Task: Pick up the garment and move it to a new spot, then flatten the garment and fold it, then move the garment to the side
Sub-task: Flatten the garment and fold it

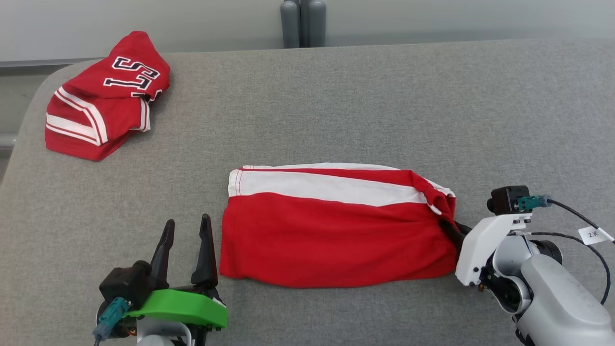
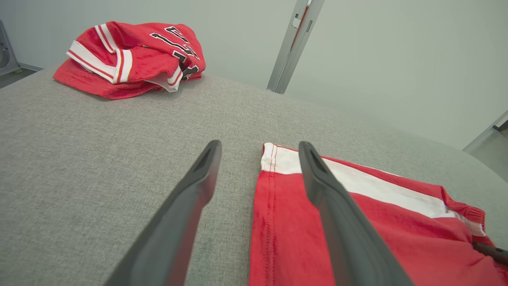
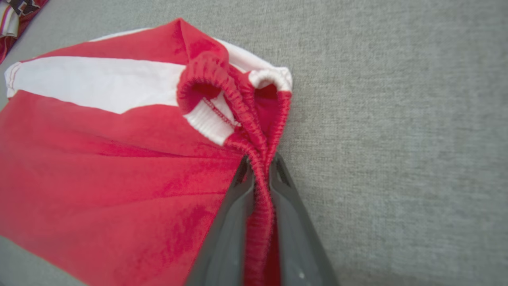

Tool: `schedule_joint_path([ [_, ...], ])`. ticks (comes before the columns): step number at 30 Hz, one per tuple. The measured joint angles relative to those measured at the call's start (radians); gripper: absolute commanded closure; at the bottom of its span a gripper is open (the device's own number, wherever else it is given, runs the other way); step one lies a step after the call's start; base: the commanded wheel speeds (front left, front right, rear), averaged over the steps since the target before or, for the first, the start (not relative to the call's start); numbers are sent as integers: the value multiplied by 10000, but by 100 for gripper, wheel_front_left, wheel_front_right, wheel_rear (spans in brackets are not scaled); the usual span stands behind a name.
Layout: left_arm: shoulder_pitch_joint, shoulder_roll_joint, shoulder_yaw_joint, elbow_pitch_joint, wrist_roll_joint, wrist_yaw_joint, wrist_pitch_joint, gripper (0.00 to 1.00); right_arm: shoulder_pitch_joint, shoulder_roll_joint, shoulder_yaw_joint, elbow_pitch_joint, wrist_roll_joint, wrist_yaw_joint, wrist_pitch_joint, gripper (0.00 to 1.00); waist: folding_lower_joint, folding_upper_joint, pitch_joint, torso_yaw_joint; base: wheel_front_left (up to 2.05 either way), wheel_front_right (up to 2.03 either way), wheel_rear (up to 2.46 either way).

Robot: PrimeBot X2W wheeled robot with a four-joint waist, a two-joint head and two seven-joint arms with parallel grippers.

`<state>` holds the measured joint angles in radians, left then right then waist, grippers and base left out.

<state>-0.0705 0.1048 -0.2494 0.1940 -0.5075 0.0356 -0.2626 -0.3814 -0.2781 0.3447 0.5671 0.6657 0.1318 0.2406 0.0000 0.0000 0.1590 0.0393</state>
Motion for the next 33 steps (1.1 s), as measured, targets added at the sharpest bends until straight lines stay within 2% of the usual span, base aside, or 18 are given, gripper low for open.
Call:
schedule_joint_path([
  [4, -12, -42, 96, 17, 105, -69, -2, 0, -234, -376, 439, -201, 514, 0, 245, 100, 0, 0, 3, -170, 0, 0, 0],
  [9, -14, -109, 109, 29, 217, -155, -2, 0, -438, -1455, 736, -619, 978, -2, 874, 100, 0, 0, -25, -457, 0, 0, 0],
  [13, -16, -138, 105, 25, 267, -188, -13, 0, -582, -2372, 629, -926, 1206, -2, 1313, 100, 0, 0, -26, -690, 0, 0, 0],
  [17, -37, -163, 73, 52, 320, -257, -13, 0, -651, -2972, 362, -1158, 1327, -4, 1649, 100, 0, 1, 6, -896, 0, 0, 0],
  [22, -84, -173, 48, 115, 337, -268, -13, 0, -663, -2926, 242, -1655, 1476, -6, 2006, 100, 0, 0, 34, -1095, 0, 0, 0],
  [33, -127, -186, -79, 291, 349, -316, -13, 0, -325, -1557, 79, -3638, 3689, -13, 3229, 100, 0, 0, -193, -1124, 0, 0, 0],
])
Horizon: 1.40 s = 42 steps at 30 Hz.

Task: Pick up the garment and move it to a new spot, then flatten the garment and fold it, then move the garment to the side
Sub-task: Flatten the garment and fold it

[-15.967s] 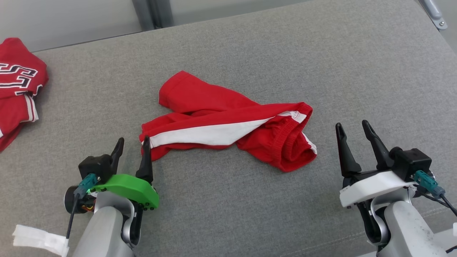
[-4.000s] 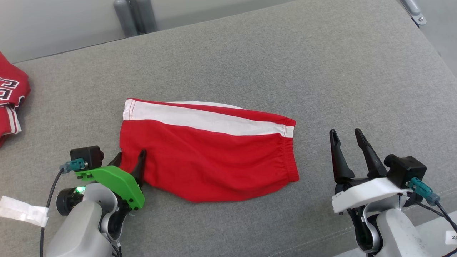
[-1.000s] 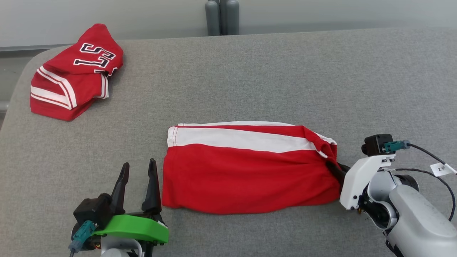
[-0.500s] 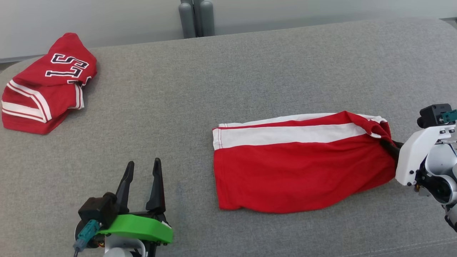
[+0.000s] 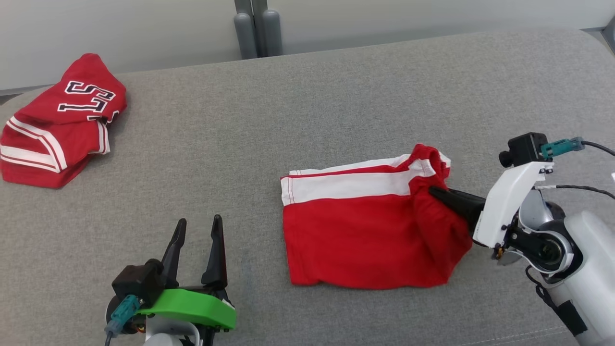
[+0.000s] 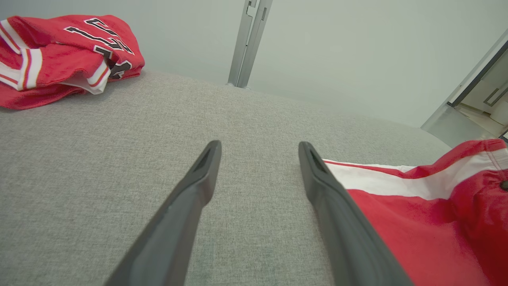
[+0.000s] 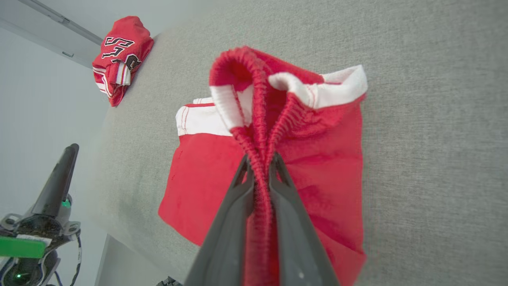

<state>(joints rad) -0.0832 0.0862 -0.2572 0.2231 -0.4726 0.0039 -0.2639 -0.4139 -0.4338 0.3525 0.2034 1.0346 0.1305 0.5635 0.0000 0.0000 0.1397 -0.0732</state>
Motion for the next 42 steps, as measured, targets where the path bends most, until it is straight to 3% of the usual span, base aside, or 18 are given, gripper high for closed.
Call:
schedule_joint_path([
  [5, -16, -15, -4, 6, -2, -27, 0, 0, 97, 546, 46, -525, 288, 0, 249, 100, 0, 0, -62, 175, 0, 0, 0],
  [11, -96, -69, -48, 40, -4, -52, -2, 0, -25, 1402, 525, -403, -138, 0, 134, 100, 0, 0, -97, 441, 0, 0, 0],
  [27, -215, -265, -240, 267, -15, -205, -2, 0, -1064, 2901, 1764, 2602, -1820, 0, -924, 100, 0, 0, -162, 1234, 0, 0, 0],
  [28, -215, -270, -244, 272, -17, -209, 0, 0, -1103, 2966, 1799, 2763, -1870, 0, -1005, 69, 0, 0, -174, 1266, 0, 0, 0],
  [29, -215, -278, -249, 276, -17, -211, 0, 0, -1131, 3010, 1847, 2861, -1889, 0, -1053, 52, 0, 0, -184, 1289, 0, 0, 0],
  [30, -213, -286, -249, 280, -17, -213, 0, 0, -1165, 3072, 1902, 2915, -1896, 0, -1141, 0, 0, 0, -198, 1313, 0, 0, 0],
  [42, -157, -328, -159, 242, 12, -226, 0, 0, -1400, 3081, 2213, 2376, -1459, 0, -2232, 0, 0, 0, -284, 1153, 0, 0, 0],
])
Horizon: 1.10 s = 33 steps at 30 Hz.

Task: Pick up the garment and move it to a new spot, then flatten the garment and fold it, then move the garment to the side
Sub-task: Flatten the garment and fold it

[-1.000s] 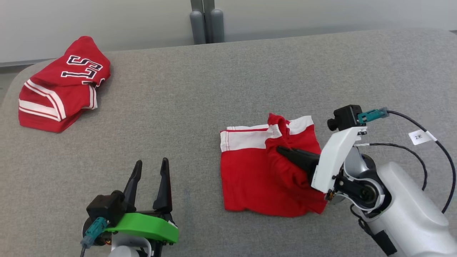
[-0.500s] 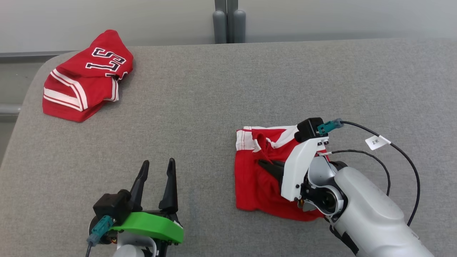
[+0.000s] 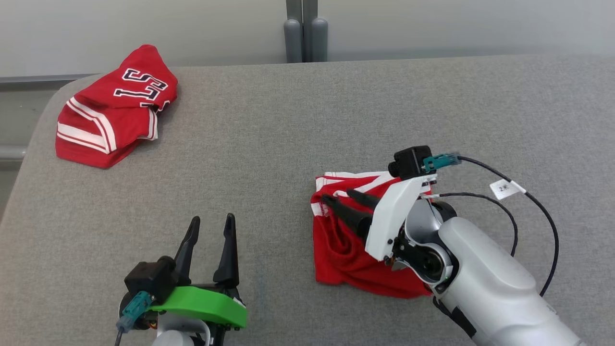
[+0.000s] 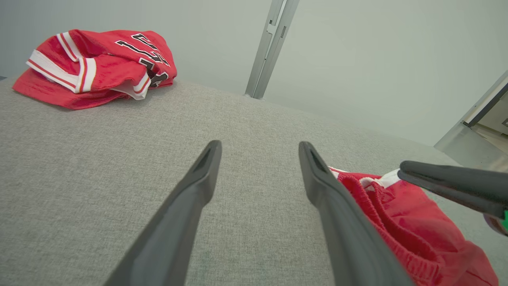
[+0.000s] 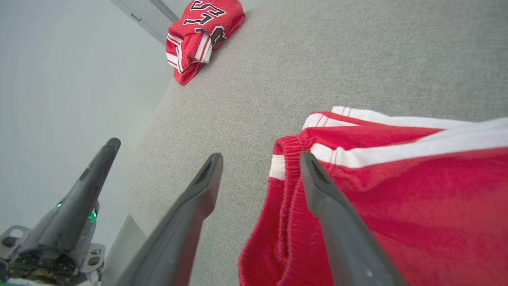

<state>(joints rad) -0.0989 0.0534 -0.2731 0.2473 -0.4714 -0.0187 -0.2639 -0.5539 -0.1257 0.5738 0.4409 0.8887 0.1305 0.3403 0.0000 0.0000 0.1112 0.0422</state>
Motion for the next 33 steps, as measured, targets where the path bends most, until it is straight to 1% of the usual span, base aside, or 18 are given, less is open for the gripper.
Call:
schedule_joint_path([
  [2, 0, -2, 19, -33, 100, 0, 0, 0, -28, -205, 8, -230, -128, 0, -412, 0, 0, 0, 4, -70, 0, 0, 0],
  [4, -8, -6, 35, -59, 163, 0, 0, 0, -57, -539, -23, -416, -518, 0, -1030, 0, 0, 0, 12, -155, 0, 0, 0],
  [8, -67, -8, 105, -142, 251, 0, -2, 0, -37, -955, -274, -587, -1177, 0, -2150, 0, 0, 0, 21, -314, 0, 0, 0],
  [12, -167, -12, 236, -314, 339, 10, 0, 0, 198, -1287, -717, -688, -2259, 0, -3496, 0, 0, 0, 18, -494, 0, 0, 0],
  [14, -195, -12, 303, -416, 384, 21, 0, 0, 476, -1338, -1127, -686, -2847, 0, -4188, 0, 0, 0, 11, -582, 0, 0, 0],
  [17, -185, -15, 378, -529, 431, 29, 0, 0, 1025, -1204, -1845, -654, -3599, 0, -5074, 0, 0, 0, -14, -694, 0, 0, 0],
  [22, -13, -23, 550, -872, 566, 105, -2, 0, 2121, -692, -3214, -709, -4683, 0, -5791, 0, 0, 0, -118, -808, 0, 0, 0],
  [27, 546, -33, 696, -1074, 767, 169, 0, 0, 3074, -65, -4270, -1396, -6034, 0, -5990, 0, 0, 0, -250, -894, 0, 0, 0],
  [30, 773, -36, 821, -1097, 855, 188, 0, 0, 3570, 328, -4765, -2209, -6583, 0, -6021, 0, 0, 0, -339, -922, 0, 0, 0],
  [33, 947, -36, 968, -1145, 878, 228, 0, 0, 4065, 560, -5055, -2792, -6790, 0, -6029, 0, 0, 0, -431, -932, 0, 0, 0],
])
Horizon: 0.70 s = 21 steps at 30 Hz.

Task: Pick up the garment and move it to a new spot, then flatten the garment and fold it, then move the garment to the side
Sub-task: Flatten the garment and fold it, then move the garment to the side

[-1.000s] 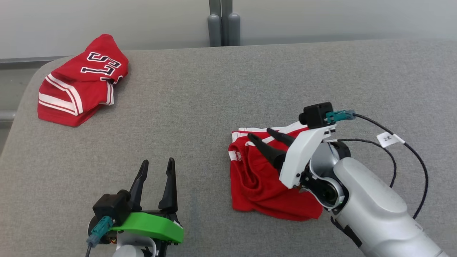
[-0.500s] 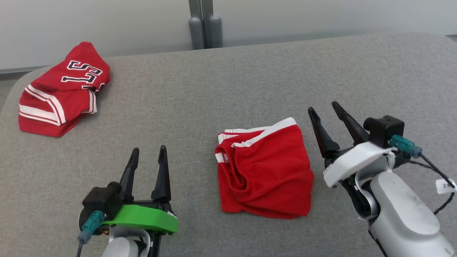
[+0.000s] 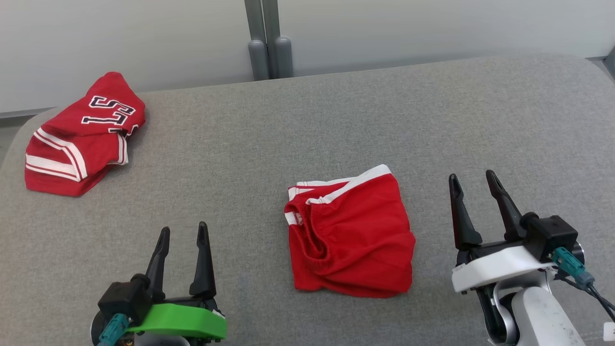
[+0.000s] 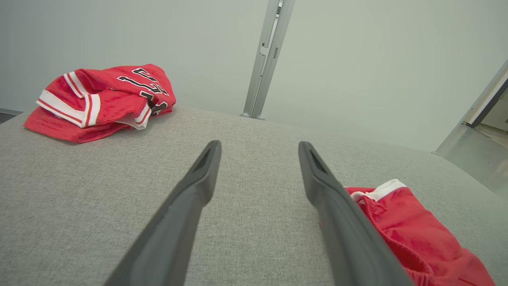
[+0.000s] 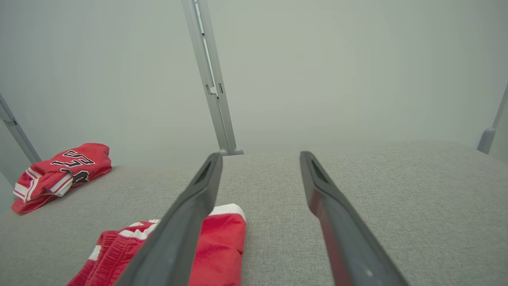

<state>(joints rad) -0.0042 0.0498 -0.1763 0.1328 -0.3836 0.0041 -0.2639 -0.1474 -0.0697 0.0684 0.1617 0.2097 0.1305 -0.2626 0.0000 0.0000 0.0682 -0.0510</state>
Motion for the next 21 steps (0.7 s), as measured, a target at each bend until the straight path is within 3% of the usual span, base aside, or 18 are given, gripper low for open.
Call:
schedule_joint_path([
  [21, 167, 0, 199, -77, 31, 35, 0, 0, 519, 190, -63, -163, 82, 0, -2, 0, 0, 0, -148, 101, 0, 0, 0],
])
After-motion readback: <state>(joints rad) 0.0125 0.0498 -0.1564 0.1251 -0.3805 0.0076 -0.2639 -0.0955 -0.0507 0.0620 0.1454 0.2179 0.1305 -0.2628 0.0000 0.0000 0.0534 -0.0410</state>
